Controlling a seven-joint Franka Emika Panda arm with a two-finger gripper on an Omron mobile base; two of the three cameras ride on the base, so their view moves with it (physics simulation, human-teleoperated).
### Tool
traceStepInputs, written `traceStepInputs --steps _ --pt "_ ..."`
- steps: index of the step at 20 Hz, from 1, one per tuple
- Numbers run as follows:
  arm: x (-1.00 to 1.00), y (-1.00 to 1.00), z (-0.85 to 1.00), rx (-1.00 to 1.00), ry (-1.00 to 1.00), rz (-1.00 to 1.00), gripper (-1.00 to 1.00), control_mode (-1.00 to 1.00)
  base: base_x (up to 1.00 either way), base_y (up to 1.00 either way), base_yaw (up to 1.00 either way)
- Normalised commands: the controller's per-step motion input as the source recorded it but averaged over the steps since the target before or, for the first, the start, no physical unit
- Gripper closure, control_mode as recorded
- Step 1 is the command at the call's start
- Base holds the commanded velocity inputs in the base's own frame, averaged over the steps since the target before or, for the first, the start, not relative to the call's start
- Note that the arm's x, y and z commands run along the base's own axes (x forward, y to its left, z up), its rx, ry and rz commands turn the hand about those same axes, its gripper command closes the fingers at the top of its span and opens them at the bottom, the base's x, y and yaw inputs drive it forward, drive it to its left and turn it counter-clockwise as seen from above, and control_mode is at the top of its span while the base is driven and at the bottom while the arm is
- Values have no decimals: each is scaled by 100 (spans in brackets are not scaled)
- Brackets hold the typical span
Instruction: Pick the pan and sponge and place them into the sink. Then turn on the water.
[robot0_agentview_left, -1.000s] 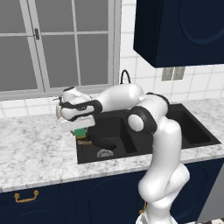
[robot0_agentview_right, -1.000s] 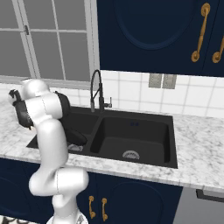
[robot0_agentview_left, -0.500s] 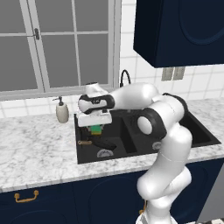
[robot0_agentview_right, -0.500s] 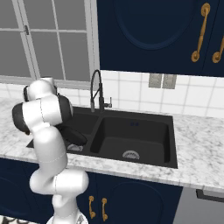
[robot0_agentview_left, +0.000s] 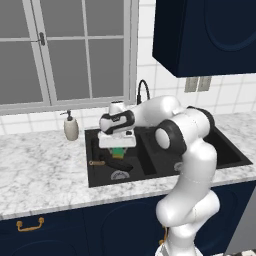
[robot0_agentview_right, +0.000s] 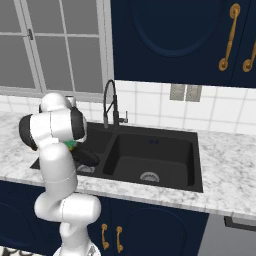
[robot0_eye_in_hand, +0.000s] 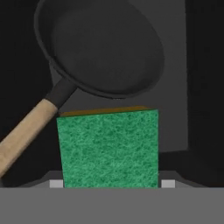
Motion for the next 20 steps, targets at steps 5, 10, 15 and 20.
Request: traceStepInputs --steps 5,10,15,20 --pt "53 -1 -44 0 12 -7 100 -100 0 0 0" --pt "46 0 -46 0 10 -6 100 -100 0 0 0" --pt "35 0 -37 0 4 -5 100 -100 0 0 0" --pt "10 0 -15 0 0 -1 100 -100 0 0 0"
